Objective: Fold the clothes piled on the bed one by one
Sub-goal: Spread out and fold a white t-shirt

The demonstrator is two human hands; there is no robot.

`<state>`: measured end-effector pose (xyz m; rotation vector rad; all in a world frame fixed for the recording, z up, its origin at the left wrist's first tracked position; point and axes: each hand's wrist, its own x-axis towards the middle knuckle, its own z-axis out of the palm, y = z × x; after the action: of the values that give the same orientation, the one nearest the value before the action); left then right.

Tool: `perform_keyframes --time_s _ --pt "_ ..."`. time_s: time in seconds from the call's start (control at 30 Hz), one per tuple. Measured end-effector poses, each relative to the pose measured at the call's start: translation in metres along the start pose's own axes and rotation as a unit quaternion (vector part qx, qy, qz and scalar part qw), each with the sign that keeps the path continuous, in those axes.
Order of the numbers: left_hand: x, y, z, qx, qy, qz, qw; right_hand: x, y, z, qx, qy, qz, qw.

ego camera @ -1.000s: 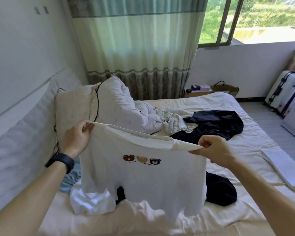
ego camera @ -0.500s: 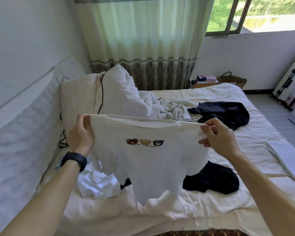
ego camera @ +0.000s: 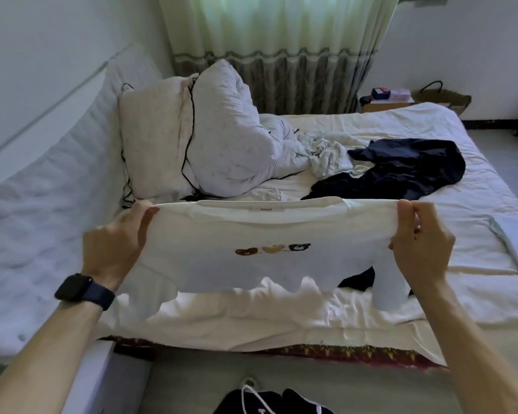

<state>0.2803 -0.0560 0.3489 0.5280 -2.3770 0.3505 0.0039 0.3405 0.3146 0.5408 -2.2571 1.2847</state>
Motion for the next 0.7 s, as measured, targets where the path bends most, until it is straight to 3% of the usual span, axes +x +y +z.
perform_keyframes --time_s 0.17,0.33,0.47,0.7 --pt "-0.005 0.004 -0.02 -0.031 -0.02 -0.045 0.998 -0.011 -0.008 0.0 -0.008 0.04 -0.024 0.999" --pt "0.032 -0.007 -0.012 -0.043 -0.024 -0.036 0.998 0.014 -0.011 0.019 -0.017 0.049 -0.035 0.998" --pt "0.071 -0.024 0.044 -0.06 -0.063 -0.031 0.996 0.043 0.004 0.065 -0.047 -0.017 -0.011 0.999" --pt "0.103 -0.034 0.23 -0.103 -0.258 -0.061 0.959 0.066 0.065 0.202 -0.124 -0.181 0.115 0.969"
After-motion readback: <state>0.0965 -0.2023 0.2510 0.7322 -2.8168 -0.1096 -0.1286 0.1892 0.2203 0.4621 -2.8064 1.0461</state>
